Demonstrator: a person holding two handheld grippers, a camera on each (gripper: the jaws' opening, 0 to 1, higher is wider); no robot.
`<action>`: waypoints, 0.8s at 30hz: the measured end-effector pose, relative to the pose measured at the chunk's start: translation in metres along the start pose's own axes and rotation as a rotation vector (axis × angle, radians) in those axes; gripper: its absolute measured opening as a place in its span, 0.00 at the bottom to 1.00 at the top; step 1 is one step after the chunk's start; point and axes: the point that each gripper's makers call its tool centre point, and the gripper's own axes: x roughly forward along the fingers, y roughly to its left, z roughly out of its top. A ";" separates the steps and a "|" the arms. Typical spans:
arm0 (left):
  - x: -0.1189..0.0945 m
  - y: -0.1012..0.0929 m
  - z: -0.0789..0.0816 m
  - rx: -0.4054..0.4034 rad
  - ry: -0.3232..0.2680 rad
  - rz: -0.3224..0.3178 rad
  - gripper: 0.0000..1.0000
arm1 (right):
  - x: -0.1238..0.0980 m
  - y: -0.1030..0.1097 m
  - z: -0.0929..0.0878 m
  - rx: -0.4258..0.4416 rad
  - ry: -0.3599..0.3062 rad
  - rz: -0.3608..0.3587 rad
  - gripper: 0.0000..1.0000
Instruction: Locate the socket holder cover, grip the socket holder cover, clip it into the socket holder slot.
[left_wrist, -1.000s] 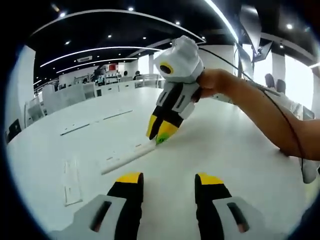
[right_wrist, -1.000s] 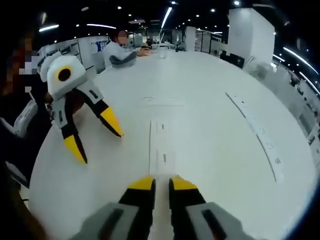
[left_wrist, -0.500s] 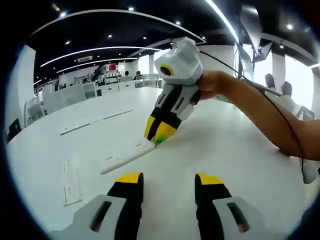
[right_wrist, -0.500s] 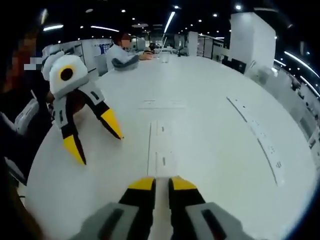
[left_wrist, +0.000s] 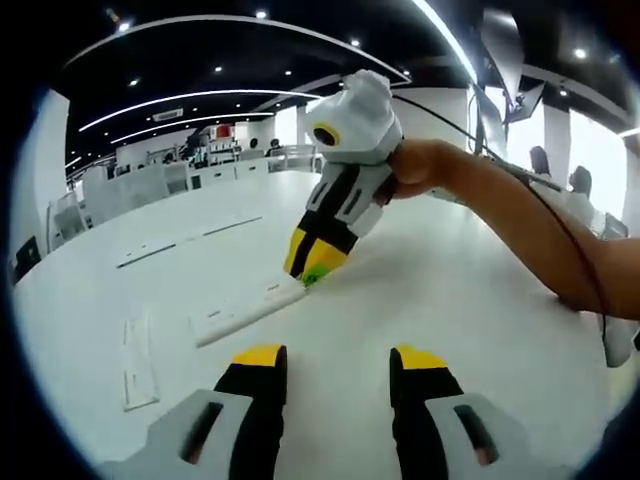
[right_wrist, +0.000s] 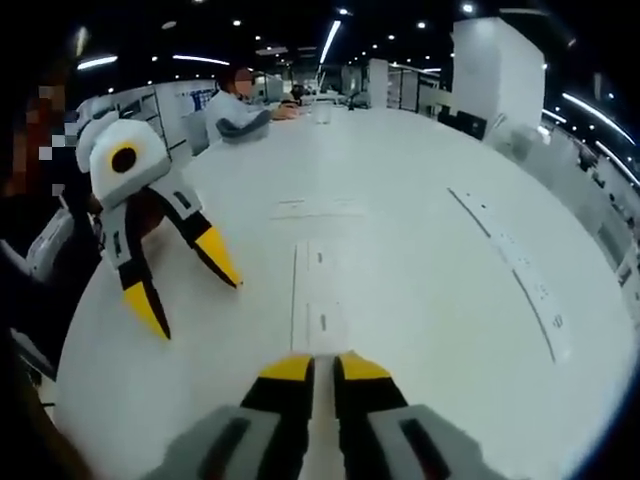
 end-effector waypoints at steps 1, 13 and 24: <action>0.000 0.000 0.000 -0.001 0.000 0.000 0.42 | 0.000 0.000 0.000 0.002 -0.003 0.000 0.10; 0.001 -0.002 -0.001 -0.005 -0.005 0.001 0.42 | 0.002 0.000 -0.003 0.029 0.001 -0.012 0.08; 0.000 0.001 -0.001 -0.013 -0.011 0.006 0.42 | 0.003 -0.001 0.001 0.013 0.018 -0.022 0.07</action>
